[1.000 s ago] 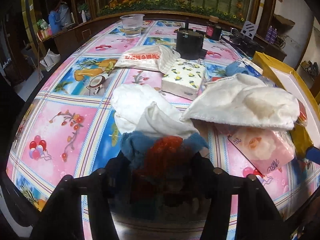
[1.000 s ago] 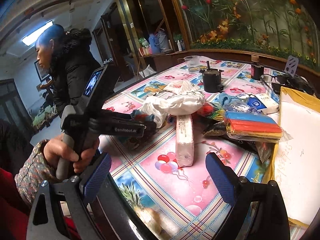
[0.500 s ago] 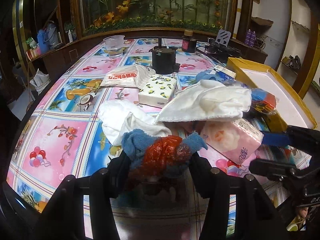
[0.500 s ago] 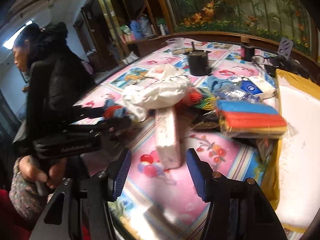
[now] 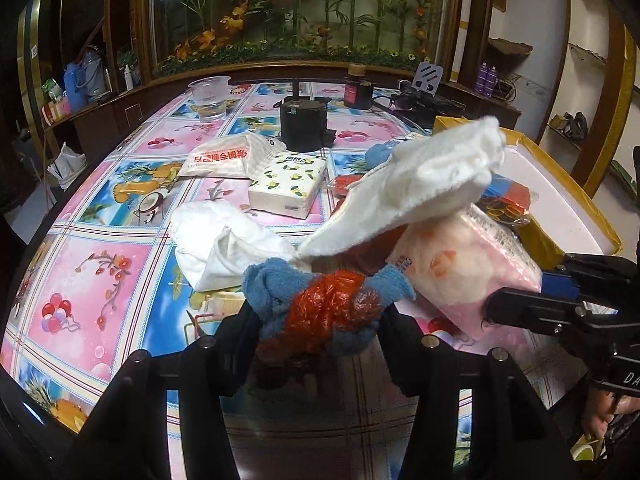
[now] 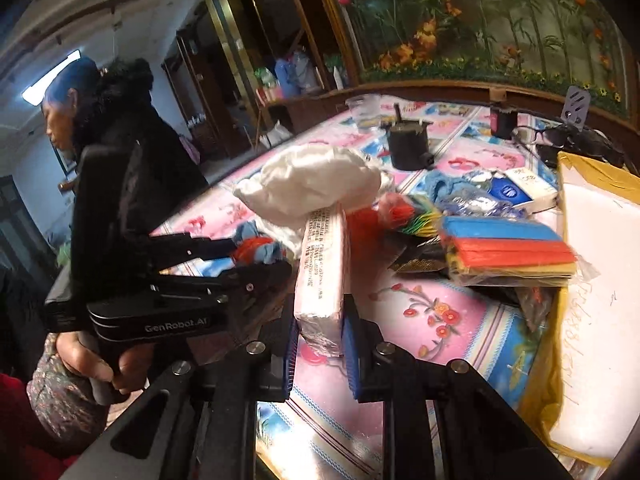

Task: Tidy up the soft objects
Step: 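Close the right tool on the pink-wrapped tissue pack while the left tool holds the towel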

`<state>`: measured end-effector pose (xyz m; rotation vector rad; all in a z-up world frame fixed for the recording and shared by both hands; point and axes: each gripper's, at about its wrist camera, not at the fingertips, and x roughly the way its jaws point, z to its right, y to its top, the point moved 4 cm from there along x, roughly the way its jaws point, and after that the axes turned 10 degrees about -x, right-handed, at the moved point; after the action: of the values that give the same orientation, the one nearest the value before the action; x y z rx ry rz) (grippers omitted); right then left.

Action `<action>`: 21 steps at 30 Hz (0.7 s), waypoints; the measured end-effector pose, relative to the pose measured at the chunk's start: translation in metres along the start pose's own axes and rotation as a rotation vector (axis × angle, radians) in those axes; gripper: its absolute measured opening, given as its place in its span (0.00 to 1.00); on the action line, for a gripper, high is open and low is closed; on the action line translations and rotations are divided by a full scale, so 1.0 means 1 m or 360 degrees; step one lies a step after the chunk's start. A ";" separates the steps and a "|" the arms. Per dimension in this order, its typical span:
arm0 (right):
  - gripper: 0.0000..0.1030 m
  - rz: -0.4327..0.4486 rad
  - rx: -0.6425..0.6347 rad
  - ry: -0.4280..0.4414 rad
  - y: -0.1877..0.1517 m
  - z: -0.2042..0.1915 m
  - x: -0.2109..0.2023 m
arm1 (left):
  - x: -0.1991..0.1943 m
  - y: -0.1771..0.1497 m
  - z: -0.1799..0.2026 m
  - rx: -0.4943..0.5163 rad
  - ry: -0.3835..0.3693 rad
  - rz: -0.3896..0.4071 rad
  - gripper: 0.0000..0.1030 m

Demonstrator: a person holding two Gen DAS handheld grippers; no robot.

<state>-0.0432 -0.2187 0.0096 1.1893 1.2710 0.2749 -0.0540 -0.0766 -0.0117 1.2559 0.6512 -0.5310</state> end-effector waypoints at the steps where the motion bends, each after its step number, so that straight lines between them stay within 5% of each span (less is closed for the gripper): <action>1: 0.21 0.0037 0.0021 0.0002 0.000 0.003 -0.005 | -0.001 0.000 0.003 0.0004 -0.0010 0.0010 0.52; 10: 0.21 0.0241 0.0164 -0.0014 0.004 0.020 -0.026 | 0.001 -0.001 0.019 0.0028 -0.0065 0.0028 0.52; 21: 0.21 0.0267 0.0155 -0.0012 0.004 0.019 -0.031 | 0.009 -0.007 0.023 0.0041 -0.0026 0.0045 0.52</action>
<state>-0.0369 -0.2501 0.0278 1.3821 1.1906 0.3337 -0.0484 -0.1003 -0.0187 1.2821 0.6135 -0.5273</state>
